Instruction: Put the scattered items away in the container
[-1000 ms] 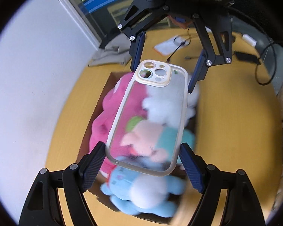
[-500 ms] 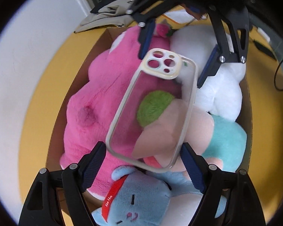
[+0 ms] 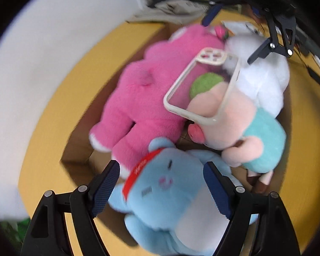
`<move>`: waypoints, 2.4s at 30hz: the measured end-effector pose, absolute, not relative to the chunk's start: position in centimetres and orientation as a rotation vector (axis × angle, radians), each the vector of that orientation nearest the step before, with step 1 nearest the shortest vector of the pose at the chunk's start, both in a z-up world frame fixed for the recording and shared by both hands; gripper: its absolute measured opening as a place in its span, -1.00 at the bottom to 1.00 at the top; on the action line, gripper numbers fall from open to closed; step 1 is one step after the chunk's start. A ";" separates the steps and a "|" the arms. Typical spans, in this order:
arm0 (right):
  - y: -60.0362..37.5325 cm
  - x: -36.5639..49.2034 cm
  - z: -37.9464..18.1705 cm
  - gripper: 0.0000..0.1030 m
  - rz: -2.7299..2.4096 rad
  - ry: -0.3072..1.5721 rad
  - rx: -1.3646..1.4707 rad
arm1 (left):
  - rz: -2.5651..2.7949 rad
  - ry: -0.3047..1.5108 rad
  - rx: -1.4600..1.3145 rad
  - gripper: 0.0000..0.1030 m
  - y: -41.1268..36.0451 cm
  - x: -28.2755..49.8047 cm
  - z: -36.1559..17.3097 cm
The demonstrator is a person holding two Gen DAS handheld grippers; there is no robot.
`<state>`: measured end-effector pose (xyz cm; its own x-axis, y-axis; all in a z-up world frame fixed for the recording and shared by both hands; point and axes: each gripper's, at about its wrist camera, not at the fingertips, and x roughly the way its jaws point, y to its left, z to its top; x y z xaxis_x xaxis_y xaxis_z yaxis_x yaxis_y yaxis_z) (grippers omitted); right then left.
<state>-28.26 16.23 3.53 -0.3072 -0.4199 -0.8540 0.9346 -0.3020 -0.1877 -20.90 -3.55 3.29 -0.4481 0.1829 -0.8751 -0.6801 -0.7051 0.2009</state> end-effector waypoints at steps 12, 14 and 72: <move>20.7 -10.7 7.6 1.00 -2.470 0.339 0.764 | 2.660 0.076 -1.036 0.58 -3.5 -4.6 6.2; 20.2 -7.6 7.5 1.00 -2.519 0.273 0.760 | 2.721 0.020 -0.992 0.58 -2.6 -2.0 6.4; 22.9 5.0 0.4 1.00 -2.763 0.130 0.961 | 3.018 -0.202 -0.984 0.63 2.9 7.7 0.9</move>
<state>4.98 22.95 0.38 -0.7644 -0.1705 -0.6218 0.2280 -0.9736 -0.0133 7.75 2.89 0.86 -0.8080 0.0022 -0.5892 0.0762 -0.9912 -0.1081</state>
